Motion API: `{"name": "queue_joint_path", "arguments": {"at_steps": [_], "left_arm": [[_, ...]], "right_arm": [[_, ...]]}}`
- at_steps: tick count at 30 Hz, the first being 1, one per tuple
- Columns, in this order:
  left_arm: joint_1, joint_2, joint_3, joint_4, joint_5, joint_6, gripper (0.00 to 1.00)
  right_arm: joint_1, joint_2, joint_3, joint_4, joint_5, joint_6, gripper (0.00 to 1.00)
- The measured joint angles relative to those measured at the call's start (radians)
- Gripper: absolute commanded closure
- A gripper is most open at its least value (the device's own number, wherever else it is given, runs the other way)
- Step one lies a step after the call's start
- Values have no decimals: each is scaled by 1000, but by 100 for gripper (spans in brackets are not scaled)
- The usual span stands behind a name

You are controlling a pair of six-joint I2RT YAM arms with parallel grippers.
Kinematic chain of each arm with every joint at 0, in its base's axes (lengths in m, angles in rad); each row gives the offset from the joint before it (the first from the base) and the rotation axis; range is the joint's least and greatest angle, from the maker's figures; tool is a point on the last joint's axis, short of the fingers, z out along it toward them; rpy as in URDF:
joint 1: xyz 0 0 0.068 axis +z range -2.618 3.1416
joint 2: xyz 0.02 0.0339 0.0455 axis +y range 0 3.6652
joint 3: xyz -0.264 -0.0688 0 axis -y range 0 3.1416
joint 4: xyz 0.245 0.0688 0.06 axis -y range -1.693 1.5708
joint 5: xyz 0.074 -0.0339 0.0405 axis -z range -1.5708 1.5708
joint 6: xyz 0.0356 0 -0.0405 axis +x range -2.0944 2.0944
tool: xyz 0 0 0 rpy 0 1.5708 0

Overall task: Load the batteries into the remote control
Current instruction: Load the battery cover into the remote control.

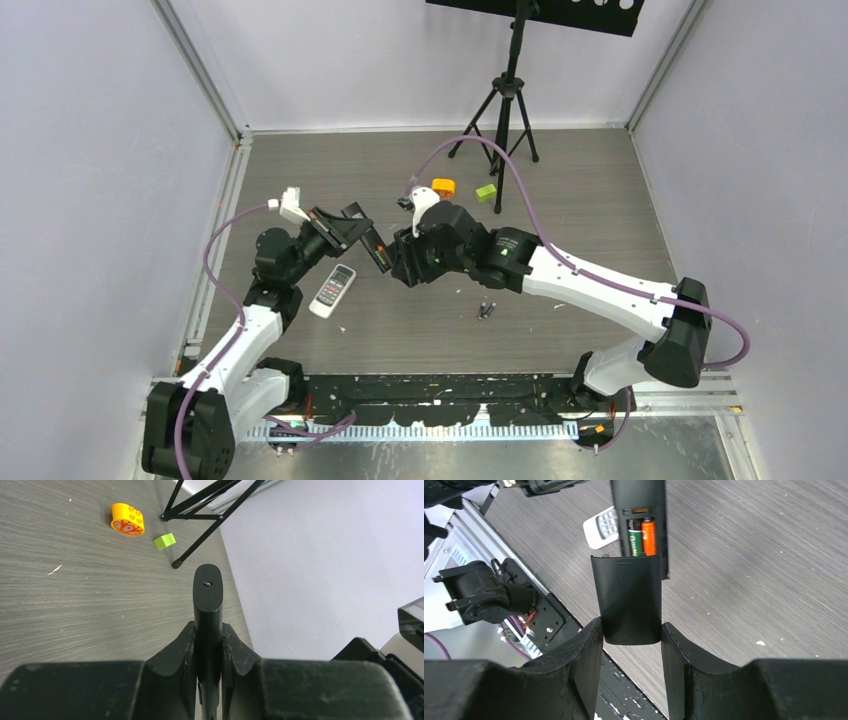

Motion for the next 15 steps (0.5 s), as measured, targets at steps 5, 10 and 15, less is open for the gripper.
{"name": "queue_joint_path", "arguments": {"at_steps": [5,10,15], "left_arm": [[-2,18,-6,76,2,-41,100],[-2,18,-6,106,13,-83,100],[-3,18,-6,107,29,-101,100]], "right_arm": [[32,30,22,-4,14,34,62],[64,66,42,-8,84,35,62],[82,96,64,-15,146,32,62]]}}
